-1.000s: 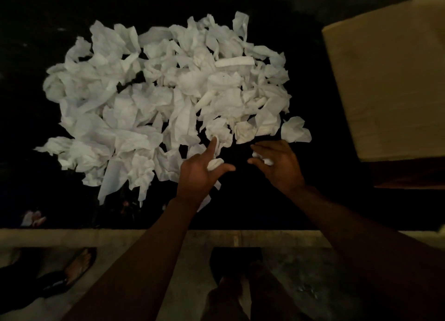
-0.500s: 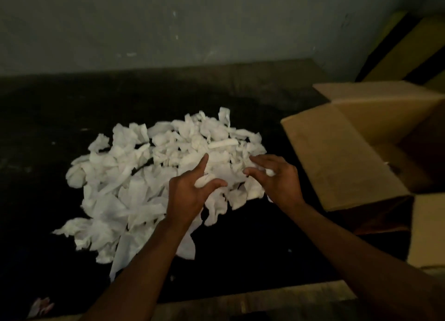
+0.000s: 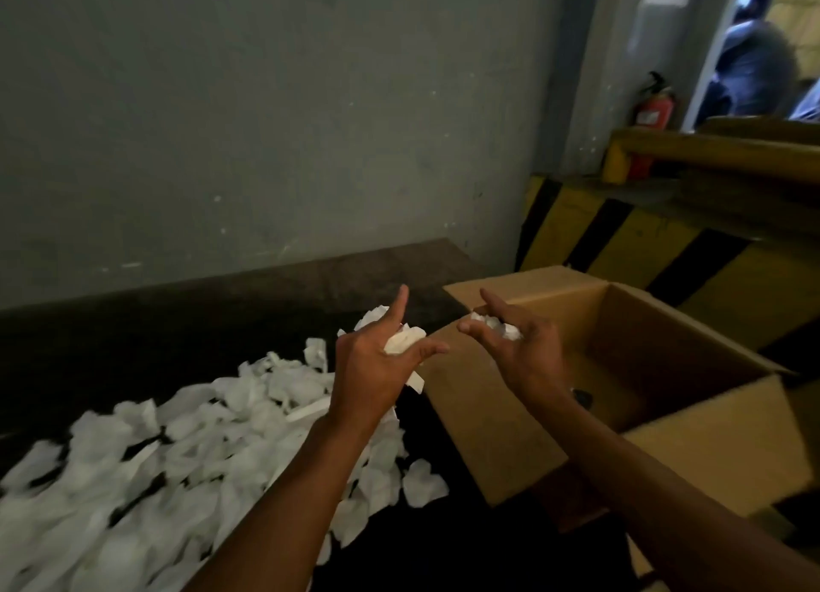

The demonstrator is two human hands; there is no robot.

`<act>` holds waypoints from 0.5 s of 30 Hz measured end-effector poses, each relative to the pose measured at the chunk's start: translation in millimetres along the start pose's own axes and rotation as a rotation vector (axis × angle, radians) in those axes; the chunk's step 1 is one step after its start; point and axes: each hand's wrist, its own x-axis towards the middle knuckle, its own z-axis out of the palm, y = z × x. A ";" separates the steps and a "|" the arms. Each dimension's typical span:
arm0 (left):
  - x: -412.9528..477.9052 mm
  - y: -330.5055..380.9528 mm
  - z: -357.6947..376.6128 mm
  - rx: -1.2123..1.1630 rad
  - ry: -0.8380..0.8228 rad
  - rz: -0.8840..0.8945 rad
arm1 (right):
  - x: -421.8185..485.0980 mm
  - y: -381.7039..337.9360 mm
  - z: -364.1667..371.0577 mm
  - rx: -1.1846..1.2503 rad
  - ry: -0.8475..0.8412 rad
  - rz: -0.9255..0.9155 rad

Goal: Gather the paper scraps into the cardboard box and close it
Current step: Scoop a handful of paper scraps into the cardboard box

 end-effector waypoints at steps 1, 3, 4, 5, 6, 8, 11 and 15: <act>3.8 8.3 11.5 -0.001 -0.016 0.012 | 3.4 5.1 -10.7 -0.013 0.017 0.010; 12.5 22.4 35.9 -0.022 -0.038 0.044 | 11.5 14.7 -31.7 -0.032 0.052 0.039; 16.9 28.9 48.0 -0.029 -0.046 0.059 | 16.6 19.6 -42.1 -0.042 0.066 0.052; 22.3 35.3 62.7 -0.034 -0.056 0.069 | 22.6 25.9 -54.3 -0.051 0.077 0.055; 27.3 40.8 77.9 -0.041 -0.066 0.073 | 29.5 33.5 -66.2 -0.063 0.088 0.046; 37.5 50.0 110.5 -0.048 -0.083 0.091 | 45.1 53.5 -90.0 -0.087 0.103 0.023; 52.7 57.8 162.9 -0.052 -0.109 0.067 | 73.1 89.9 -124.9 -0.114 0.091 0.009; 69.3 60.8 235.1 -0.040 -0.130 -0.050 | 113.9 147.8 -170.0 -0.130 0.025 0.054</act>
